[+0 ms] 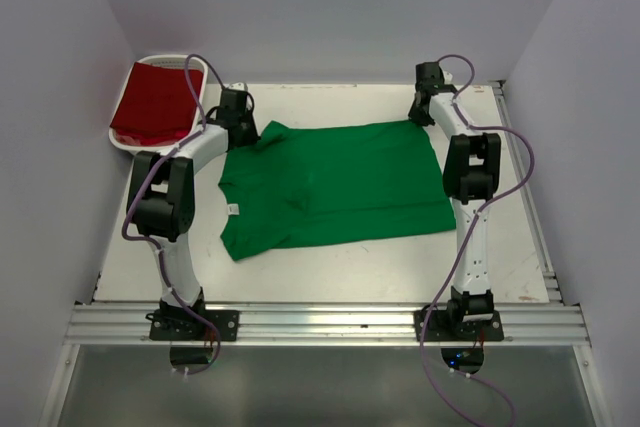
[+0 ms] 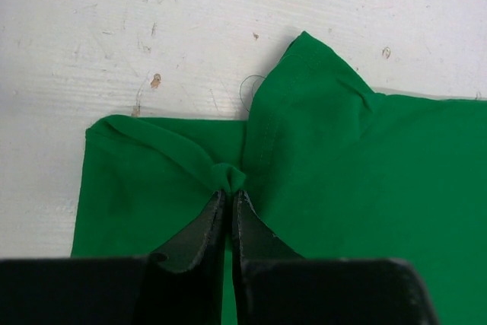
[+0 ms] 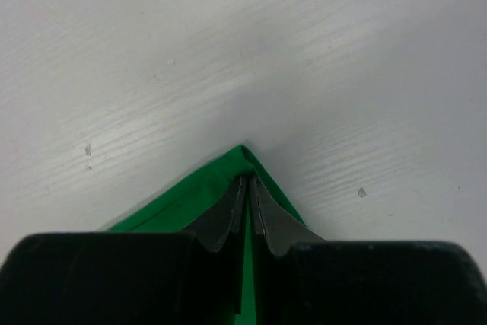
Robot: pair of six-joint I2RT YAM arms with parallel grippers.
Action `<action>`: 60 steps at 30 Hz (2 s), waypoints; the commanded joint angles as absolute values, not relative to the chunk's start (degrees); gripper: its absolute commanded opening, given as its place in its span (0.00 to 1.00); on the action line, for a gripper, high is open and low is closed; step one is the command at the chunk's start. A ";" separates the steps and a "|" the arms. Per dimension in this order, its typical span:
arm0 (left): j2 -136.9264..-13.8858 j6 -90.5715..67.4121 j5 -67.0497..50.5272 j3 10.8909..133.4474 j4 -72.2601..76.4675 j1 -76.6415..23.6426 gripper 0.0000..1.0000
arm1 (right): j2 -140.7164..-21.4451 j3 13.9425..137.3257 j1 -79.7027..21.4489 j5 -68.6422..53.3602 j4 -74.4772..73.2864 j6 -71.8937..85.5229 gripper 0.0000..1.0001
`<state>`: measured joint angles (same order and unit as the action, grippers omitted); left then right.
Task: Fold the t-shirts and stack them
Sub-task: Grap the side of the flattened tshirt furthest away from the robot with both arms
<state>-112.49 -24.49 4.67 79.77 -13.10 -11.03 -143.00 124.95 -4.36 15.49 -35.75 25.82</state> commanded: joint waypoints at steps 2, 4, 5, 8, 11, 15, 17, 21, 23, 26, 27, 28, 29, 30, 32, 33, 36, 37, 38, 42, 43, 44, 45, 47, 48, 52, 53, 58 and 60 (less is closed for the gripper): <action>-111.18 -24.79 4.13 80.16 -11.87 -11.34 0.00 | -142.38 124.45 -3.96 15.64 -34.72 24.79 0.11; -111.09 -24.78 4.13 80.07 -11.87 -11.25 0.00 | -142.56 124.54 -3.96 15.99 -34.72 24.52 0.23; -111.01 -24.79 4.13 79.98 -11.87 -11.34 0.00 | -142.47 124.72 -3.96 16.08 -34.63 24.35 0.37; -110.92 -24.79 4.04 79.89 -11.87 -11.34 0.00 | -142.65 125.42 -3.96 16.08 -34.63 23.56 0.48; -110.83 -24.70 4.04 79.89 -11.69 -11.42 0.00 | -142.65 125.77 -3.95 16.17 -34.37 23.03 0.49; -111.01 -24.70 3.96 80.07 -11.78 -11.51 0.00 | -143.09 127.18 -3.87 16.87 -34.89 22.15 0.48; -111.01 -24.61 4.22 79.98 -11.78 -11.51 0.00 | -141.52 125.43 -3.78 17.49 -33.15 21.71 0.48; -111.09 -24.61 4.22 80.16 -11.78 -11.60 0.00 | -138.44 121.29 -3.78 18.54 -29.19 21.27 0.47; -111.27 -24.52 4.13 80.24 -11.78 -11.51 0.00 | -137.73 119.97 -3.78 18.81 -27.52 20.83 0.47; -111.53 -24.52 3.96 80.33 -11.69 -11.69 0.00 | -139.47 122.86 -3.69 19.16 -29.34 20.39 0.47; -111.62 -24.52 3.78 80.42 -11.78 -11.60 0.00 | -141.74 124.35 -3.60 19.16 -30.40 20.39 0.47; -111.71 -24.52 3.78 80.42 -11.78 -11.60 0.00 | -142.64 126.80 -3.60 19.07 -32.15 20.30 0.46; -111.71 -24.52 3.69 80.42 -11.78 -11.60 0.00 | -143.52 127.52 -3.52 18.90 -32.60 20.56 0.43; -111.80 -24.52 3.69 80.33 -11.78 -11.60 0.00 | -144.31 127.70 -3.43 18.72 -32.78 20.74 0.41; -111.88 -24.52 3.87 80.51 -11.86 -11.60 0.00 | -144.58 126.66 -3.34 18.28 -32.17 21.09 0.27; -111.88 -24.52 3.95 80.42 -11.95 -11.69 0.00 | -144.58 126.13 -3.34 18.19 -31.91 21.09 0.22; -111.88 -24.43 4.04 80.51 -11.87 -11.60 0.00 | -144.58 124.81 -3.25 18.02 -31.38 21.36 0.03; -111.88 -24.43 4.04 80.59 -11.87 -11.60 0.00 | -144.41 124.54 -3.25 18.02 -31.29 21.36 0.02; -111.88 -24.43 4.04 80.86 -12.04 -11.60 0.00 | -144.23 124.37 -3.25 18.02 -31.29 21.36 0.01; -111.88 -24.43 4.22 80.86 -12.30 -11.60 0.00 | -143.44 122.96 -3.08 18.11 -30.67 21.53 0.00; -111.80 -24.43 4.22 80.77 -12.30 -11.69 0.00 | -143.26 122.87 -2.99 18.19 -30.67 21.62 0.00; -111.71 -24.43 4.31 80.86 -12.39 -11.60 0.00 | -143.00 122.70 -2.90 18.45 -30.67 21.62 0.00; -111.71 -24.43 4.39 80.86 -12.31 -11.60 0.00 | -142.82 122.35 -2.90 18.54 -30.67 21.71 0.00; -111.45 -24.35 4.31 81.12 -12.30 -11.60 0.00 | -141.95 121.91 -2.72 19.16 -30.50 21.71 0.00; -111.36 -24.35 4.39 81.30 -12.30 -11.60 0.00 | -141.60 121.30 -2.72 19.42 -30.32 21.71 0.00; -110.83 -24.08 4.57 82.61 -12.39 -11.60 0.00 | -138.35 119.10 -2.37 20.04 -28.48 21.97 0.00; -110.57 -23.91 4.74 82.97 -12.57 -11.60 0.00 | -137.64 118.57 -2.37 20.13 -28.04 21.97 0.00; -109.51 -23.38 5.53 84.72 -13.01 -11.60 0.00 | -132.11 115.23 -2.37 21.09 -25.49 21.71 0.00; -108.90 -23.38 6.24 84.64 -13.09 -11.60 0.00 | -130.35 114.26 -2.29 21.44 -24.96 21.71 0.00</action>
<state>-112.38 -24.40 4.75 82.41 -13.43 -11.40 -137.53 114.98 -2.83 18.85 -27.77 21.63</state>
